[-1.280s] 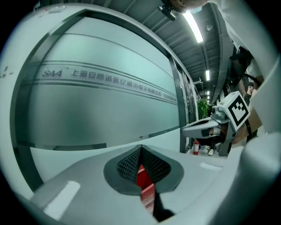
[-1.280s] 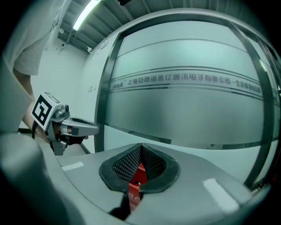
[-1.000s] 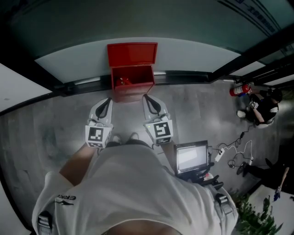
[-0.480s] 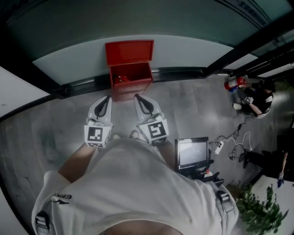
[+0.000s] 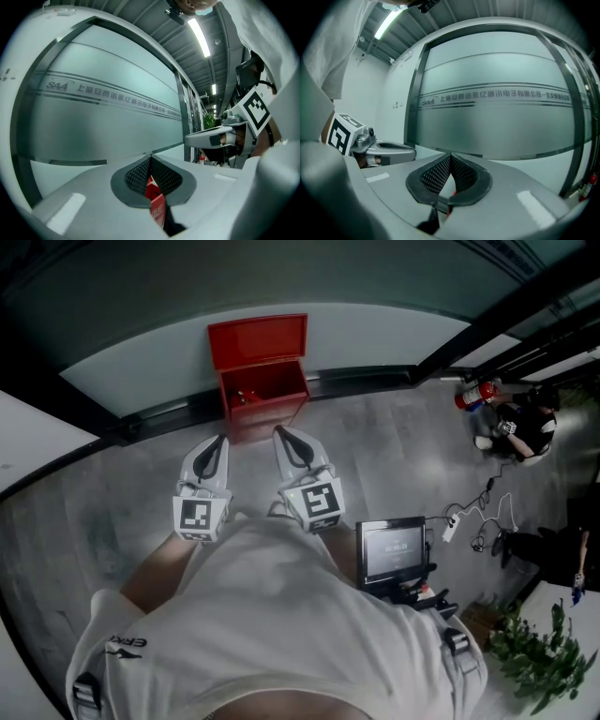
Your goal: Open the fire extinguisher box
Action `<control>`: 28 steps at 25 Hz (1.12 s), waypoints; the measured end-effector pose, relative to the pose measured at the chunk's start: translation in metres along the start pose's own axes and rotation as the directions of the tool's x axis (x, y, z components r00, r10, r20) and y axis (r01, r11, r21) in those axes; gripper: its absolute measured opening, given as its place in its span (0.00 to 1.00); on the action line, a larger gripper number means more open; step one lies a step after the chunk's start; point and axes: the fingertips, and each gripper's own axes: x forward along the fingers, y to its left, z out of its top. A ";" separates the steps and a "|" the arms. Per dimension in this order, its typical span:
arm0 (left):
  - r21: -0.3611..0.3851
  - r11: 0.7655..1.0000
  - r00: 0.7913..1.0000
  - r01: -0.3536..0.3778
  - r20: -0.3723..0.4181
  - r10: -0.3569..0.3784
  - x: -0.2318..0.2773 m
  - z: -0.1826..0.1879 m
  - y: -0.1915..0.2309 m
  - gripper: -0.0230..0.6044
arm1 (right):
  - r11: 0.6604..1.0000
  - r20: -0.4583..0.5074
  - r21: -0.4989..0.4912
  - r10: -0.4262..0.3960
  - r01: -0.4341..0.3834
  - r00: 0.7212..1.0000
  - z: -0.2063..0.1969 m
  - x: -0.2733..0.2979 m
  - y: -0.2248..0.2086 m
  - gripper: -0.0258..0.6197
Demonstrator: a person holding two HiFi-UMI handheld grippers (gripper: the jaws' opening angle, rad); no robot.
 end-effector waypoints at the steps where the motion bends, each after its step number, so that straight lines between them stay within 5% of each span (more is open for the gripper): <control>1: -0.001 1.000 1.000 0.001 -0.001 -0.001 0.000 0.000 0.000 0.04 | 1.000 -0.002 -0.001 -0.002 0.002 1.000 -0.001 0.000 -0.001 0.06; 28: -0.001 1.000 1.000 0.009 -0.019 -0.009 0.005 -0.005 -0.008 0.04 | 1.000 -0.002 -0.006 -0.028 0.028 1.000 -0.002 -0.011 -0.014 0.06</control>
